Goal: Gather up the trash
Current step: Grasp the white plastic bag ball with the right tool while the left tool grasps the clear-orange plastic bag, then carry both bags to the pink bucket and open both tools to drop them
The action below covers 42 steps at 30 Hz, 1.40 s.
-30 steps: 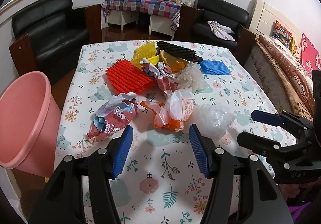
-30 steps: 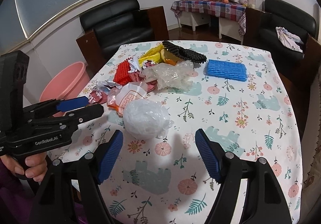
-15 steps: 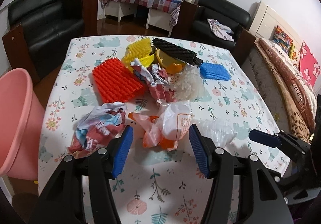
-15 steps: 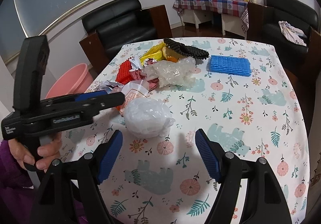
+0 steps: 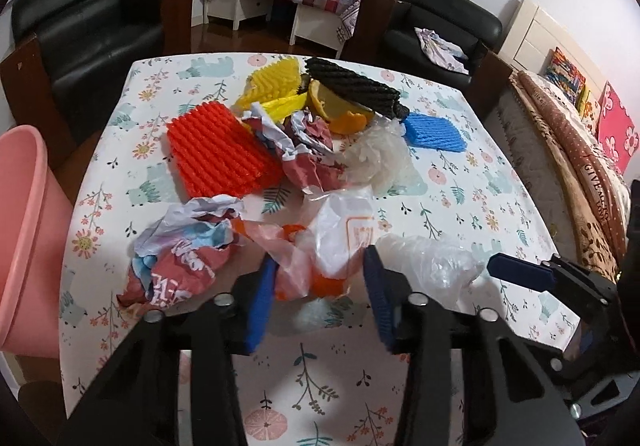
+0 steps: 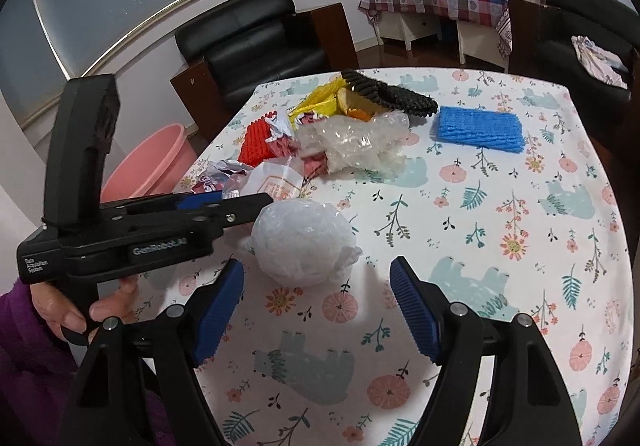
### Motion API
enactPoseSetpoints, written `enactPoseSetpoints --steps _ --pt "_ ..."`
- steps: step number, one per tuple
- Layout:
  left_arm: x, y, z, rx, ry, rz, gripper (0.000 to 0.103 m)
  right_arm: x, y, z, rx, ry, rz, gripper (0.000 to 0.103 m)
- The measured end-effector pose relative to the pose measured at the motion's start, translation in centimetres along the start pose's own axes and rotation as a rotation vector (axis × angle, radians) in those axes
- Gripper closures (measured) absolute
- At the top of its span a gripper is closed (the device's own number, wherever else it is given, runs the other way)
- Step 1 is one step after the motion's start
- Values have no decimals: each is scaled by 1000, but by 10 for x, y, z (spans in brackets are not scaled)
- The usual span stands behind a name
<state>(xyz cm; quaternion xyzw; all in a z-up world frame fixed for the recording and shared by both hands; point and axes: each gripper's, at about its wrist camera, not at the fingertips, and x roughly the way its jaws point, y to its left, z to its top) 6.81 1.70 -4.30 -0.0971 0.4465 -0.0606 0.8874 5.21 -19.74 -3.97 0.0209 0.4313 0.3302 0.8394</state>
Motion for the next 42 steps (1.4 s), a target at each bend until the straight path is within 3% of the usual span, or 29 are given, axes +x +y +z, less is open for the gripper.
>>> enactPoseSetpoints --steps 7,20,23,30,42 --pt "-12 6 -4 -9 -3 -31 74 10 -6 5 17 15 7 29" --pt "-43 15 -13 -16 -53 -42 75 36 0 19 27 43 30 29" --pt "-46 18 -14 -22 -56 -38 75 42 3 18 19 57 30 42" --pt "-53 22 -15 -35 -76 -56 75 37 3 13 16 56 34 57" --pt "-81 22 -15 -14 -172 -57 75 4 16 14 -31 -36 -2 61"
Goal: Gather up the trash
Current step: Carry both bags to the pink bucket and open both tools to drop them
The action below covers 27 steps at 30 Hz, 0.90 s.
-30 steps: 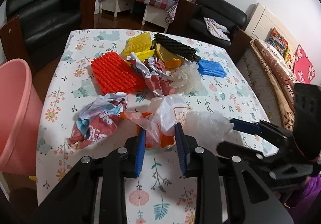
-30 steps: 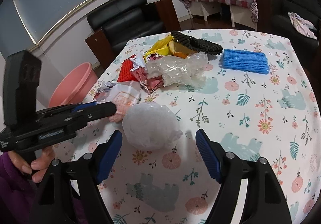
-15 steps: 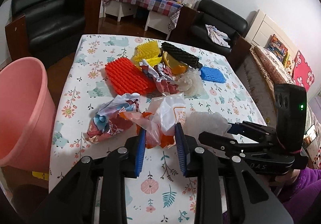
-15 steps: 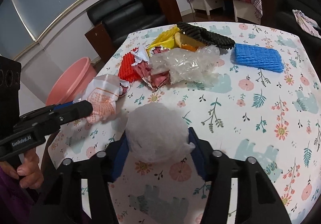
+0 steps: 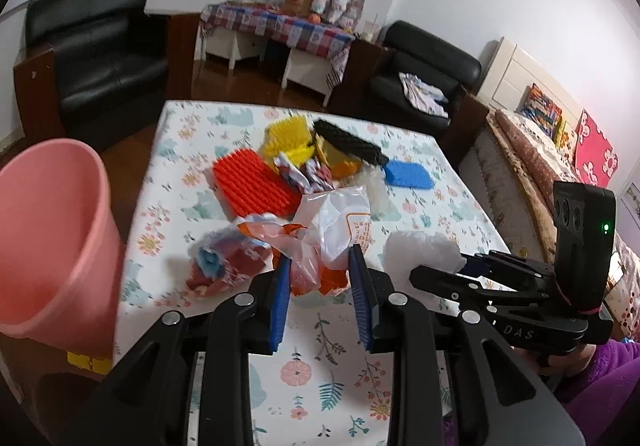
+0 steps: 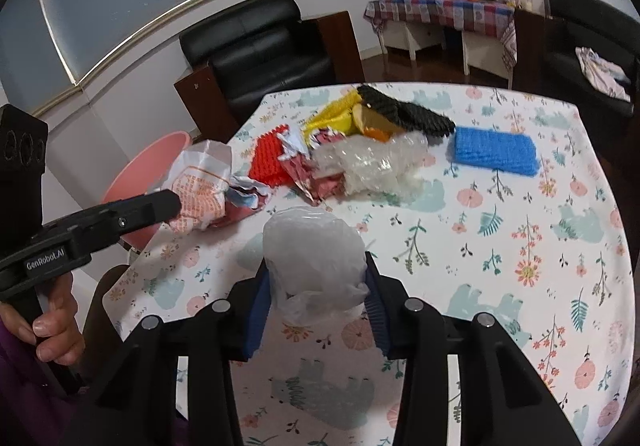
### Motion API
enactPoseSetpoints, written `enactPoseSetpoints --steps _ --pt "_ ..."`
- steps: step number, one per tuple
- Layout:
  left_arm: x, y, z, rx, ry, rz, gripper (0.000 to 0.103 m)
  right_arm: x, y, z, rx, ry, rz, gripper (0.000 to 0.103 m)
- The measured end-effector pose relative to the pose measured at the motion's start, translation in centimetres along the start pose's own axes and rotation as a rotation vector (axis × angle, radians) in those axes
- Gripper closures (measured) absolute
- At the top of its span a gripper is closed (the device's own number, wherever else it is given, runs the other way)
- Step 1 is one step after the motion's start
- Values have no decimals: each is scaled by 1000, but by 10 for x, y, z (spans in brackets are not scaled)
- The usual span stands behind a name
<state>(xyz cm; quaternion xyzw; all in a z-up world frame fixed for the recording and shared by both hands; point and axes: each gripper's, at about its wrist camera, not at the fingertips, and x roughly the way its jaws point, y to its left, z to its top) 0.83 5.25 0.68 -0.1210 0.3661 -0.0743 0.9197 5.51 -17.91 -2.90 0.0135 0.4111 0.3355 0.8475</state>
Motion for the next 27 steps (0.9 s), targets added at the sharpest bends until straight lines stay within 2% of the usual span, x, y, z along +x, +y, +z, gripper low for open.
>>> enactPoseSetpoints --steps 6,10,18,27 --pt "-24 20 5 -22 -77 56 75 -1 27 16 -51 -37 27 61" --pt "-43 41 7 -48 -127 115 75 11 60 28 -118 -50 66 61" --pt "-73 92 -1 -118 -172 238 75 44 138 50 -272 -51 139 61" --pt "-93 143 -16 -184 -204 345 75 79 209 77 -343 -19 219 61"
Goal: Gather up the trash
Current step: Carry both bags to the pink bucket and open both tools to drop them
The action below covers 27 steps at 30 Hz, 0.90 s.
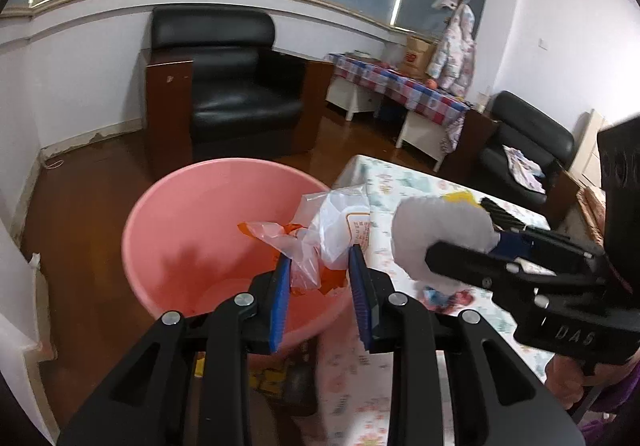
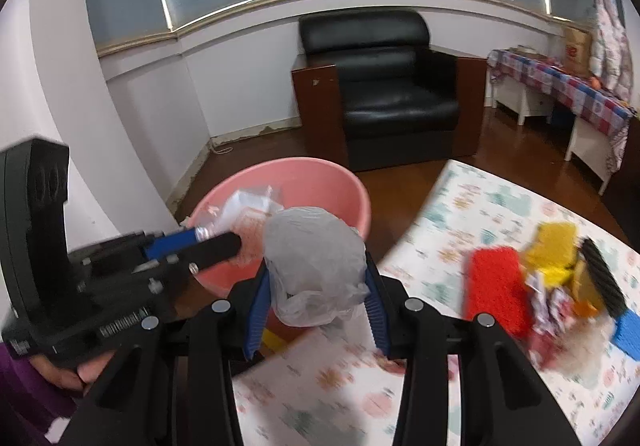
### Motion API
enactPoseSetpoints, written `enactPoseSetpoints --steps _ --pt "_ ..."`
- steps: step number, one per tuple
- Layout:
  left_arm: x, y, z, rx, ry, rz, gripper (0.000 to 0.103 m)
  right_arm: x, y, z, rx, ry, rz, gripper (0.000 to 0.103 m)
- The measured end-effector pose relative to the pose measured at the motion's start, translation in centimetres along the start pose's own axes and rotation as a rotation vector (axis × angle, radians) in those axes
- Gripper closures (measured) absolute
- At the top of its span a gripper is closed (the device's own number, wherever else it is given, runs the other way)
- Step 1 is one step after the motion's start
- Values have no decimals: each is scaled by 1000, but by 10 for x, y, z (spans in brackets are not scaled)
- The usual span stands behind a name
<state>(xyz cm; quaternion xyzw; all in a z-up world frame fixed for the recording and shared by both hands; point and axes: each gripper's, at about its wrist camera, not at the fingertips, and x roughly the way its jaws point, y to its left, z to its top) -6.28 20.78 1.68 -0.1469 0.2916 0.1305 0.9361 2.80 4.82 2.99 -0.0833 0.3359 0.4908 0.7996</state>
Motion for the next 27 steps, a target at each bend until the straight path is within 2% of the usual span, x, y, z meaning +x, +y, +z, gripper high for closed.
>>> enactPoseSetpoints --steps 6,14,16,20,22,27 --pt "3 31 -3 -38 19 49 75 36 21 20 -1 44 26 61" --pt "6 56 -5 -71 26 92 75 85 29 31 57 114 20 60" --pt "7 61 -5 -80 28 102 71 94 30 33 72 129 16 60" --pt "9 66 -6 -89 34 119 68 106 25 34 90 144 -1 59" --pt "12 69 -5 -109 41 118 64 111 22 35 92 153 -9 56" --pt "13 70 -3 -133 48 105 63 114 19 37 97 161 -7 50"
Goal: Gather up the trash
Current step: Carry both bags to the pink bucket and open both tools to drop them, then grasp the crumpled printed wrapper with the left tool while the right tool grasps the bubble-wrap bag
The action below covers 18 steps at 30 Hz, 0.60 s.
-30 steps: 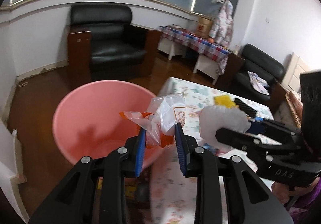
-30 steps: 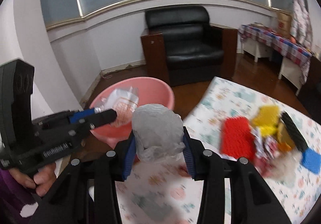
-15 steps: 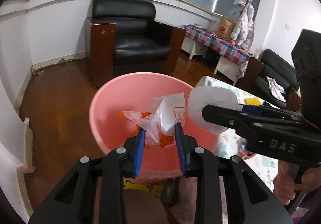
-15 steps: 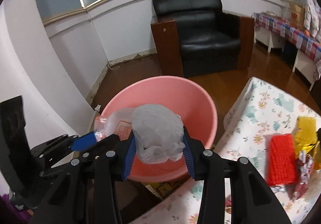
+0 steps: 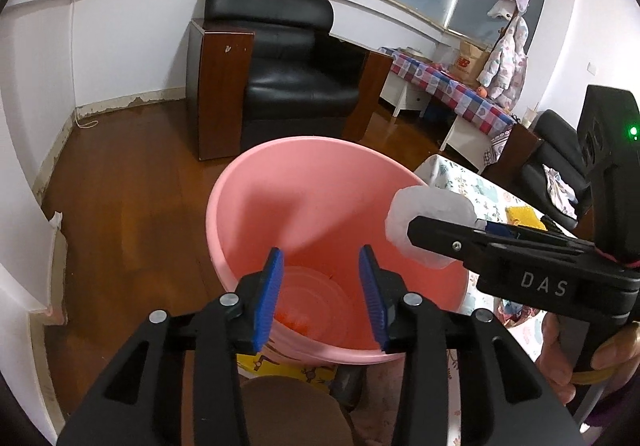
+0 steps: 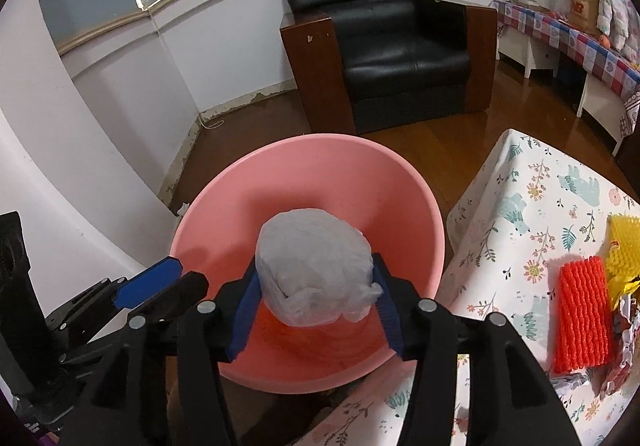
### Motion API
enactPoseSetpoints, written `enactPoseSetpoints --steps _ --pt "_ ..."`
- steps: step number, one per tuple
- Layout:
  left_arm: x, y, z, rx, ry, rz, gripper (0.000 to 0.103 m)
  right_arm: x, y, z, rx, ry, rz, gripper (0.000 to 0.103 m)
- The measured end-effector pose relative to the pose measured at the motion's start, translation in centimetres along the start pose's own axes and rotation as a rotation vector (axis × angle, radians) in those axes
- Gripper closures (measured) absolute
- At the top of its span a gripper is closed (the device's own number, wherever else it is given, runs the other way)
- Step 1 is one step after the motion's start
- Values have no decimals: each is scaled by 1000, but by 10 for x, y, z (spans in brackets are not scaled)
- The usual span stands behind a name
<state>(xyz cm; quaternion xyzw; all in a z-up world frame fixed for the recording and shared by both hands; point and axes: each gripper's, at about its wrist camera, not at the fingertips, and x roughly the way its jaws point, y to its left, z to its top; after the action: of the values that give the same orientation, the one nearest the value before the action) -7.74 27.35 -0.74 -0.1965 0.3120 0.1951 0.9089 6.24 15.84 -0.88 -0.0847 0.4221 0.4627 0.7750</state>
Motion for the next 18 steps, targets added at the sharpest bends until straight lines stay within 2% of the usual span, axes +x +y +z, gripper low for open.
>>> enactPoseSetpoints --steps 5,9,18 --pt "-2 1 2 -16 -1 -17 63 -2 -4 -1 -1 -7 9 49" --pt "-5 -2 4 -13 -8 -21 63 -10 -6 -3 -1 -26 19 40" --pt "-20 -10 8 -6 -37 -30 63 -40 -11 -9 -2 -82 16 40"
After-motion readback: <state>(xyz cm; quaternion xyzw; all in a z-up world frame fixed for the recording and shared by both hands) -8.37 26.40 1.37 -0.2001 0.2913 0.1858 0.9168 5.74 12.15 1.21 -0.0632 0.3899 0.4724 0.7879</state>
